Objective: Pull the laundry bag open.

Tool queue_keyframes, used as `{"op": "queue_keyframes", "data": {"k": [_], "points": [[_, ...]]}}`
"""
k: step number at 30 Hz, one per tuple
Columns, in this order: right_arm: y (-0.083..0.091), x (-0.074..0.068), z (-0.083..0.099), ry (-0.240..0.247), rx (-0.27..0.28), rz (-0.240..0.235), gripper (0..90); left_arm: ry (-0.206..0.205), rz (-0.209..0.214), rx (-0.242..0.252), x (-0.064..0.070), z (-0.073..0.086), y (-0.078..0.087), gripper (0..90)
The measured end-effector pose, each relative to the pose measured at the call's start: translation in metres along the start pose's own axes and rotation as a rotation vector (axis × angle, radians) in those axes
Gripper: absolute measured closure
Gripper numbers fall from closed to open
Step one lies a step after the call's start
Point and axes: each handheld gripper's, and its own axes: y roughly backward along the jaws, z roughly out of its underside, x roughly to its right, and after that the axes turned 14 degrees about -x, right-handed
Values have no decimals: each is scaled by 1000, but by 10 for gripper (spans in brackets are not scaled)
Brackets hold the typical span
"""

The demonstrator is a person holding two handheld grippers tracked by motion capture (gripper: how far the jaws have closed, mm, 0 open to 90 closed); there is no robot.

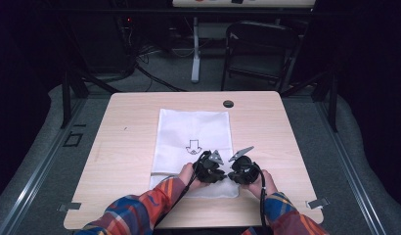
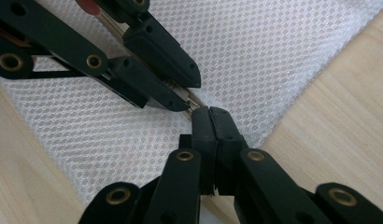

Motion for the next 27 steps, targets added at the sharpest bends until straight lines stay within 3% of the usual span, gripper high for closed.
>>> {"op": "queue_keyframes", "data": {"k": [27], "points": [[0, 1, 1, -10, 6, 0, 900, -6, -7, -16, 0, 1, 3, 816]]}}
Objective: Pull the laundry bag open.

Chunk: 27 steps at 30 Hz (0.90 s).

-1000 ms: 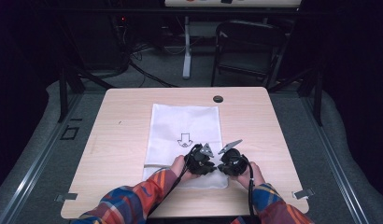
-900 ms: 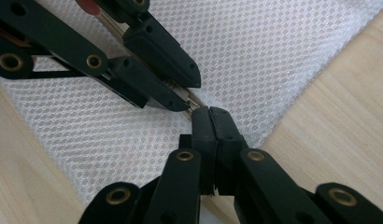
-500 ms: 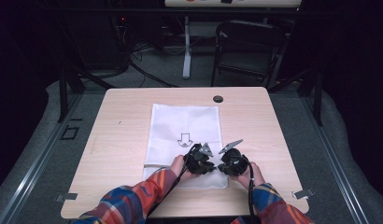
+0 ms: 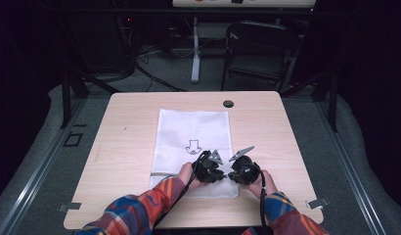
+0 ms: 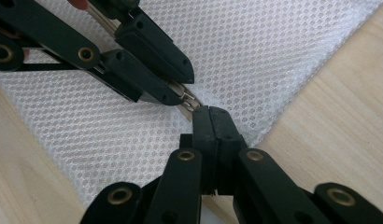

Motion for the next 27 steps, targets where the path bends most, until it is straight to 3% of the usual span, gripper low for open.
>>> {"op": "queue_keyframes", "data": {"k": [21, 27], "points": [[-1, 0, 1, -11, 11, -19, 900, 4, 9, -5, -1, 2, 2, 816], [0, 0, 0, 4, -5, -9, 900, -1, 9, -9, -1, 2, 2, 816]]}}
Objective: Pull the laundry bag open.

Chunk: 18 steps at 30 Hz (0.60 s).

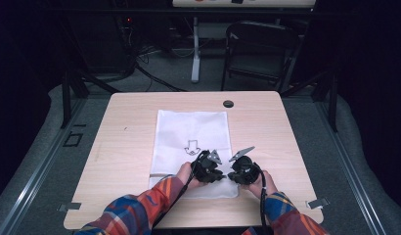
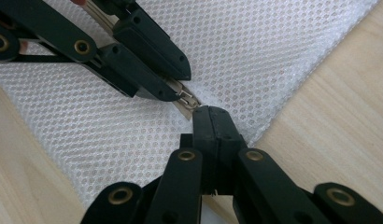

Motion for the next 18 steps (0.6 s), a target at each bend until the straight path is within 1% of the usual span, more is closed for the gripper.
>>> {"op": "queue_keyframes", "data": {"k": [1, 8, 10, 11, 12, 16, 18], "points": [[0, 0, 0, 2, 5, 0, 900, -4, -6, -9, 0, 0, 1, 816], [-1, -1, 0, -5, 8, -7, 900, -9, 1, -7, -1, 0, 1, 816], [0, -1, 1, 1, 5, -7, 900, -11, 5, -7, -1, 0, 2, 816], [0, -1, 1, 2, 6, -5, 900, -13, 1, -10, 0, 0, 2, 816], [0, -1, 1, 2, 7, -6, 900, -24, -2, -12, 0, 0, 2, 816], [-1, -1, 1, 5, 14, -7, 900, -21, 1, -10, 0, -2, 4, 815], [-1, -1, 1, 2, 9, -7, 900, -8, 9, -4, 0, -3, 6, 814]]}}
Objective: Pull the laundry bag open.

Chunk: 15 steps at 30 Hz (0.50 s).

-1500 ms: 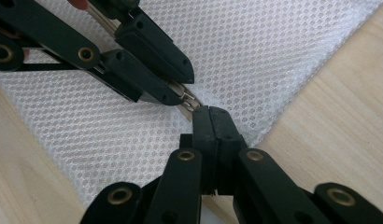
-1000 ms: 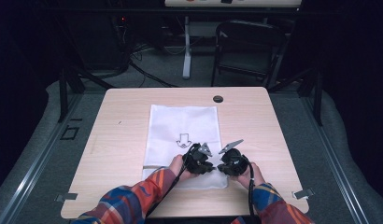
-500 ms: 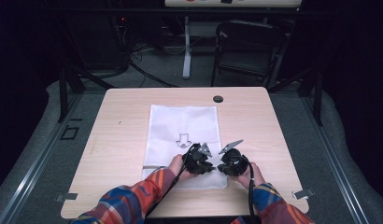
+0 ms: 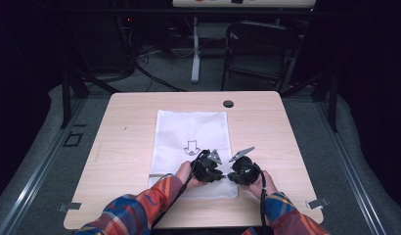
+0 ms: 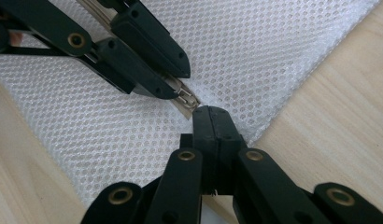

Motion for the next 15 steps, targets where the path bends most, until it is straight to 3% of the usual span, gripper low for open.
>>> {"op": "queue_keyframes", "data": {"k": [5, 15], "points": [[0, 2, 0, -14, 2, -15, 900, 30, 19, 8, -1, 0, -5, 810], [0, -1, -2, 6, -6, 6, 900, 18, -23, -5, 3, -2, -8, 816]]}}
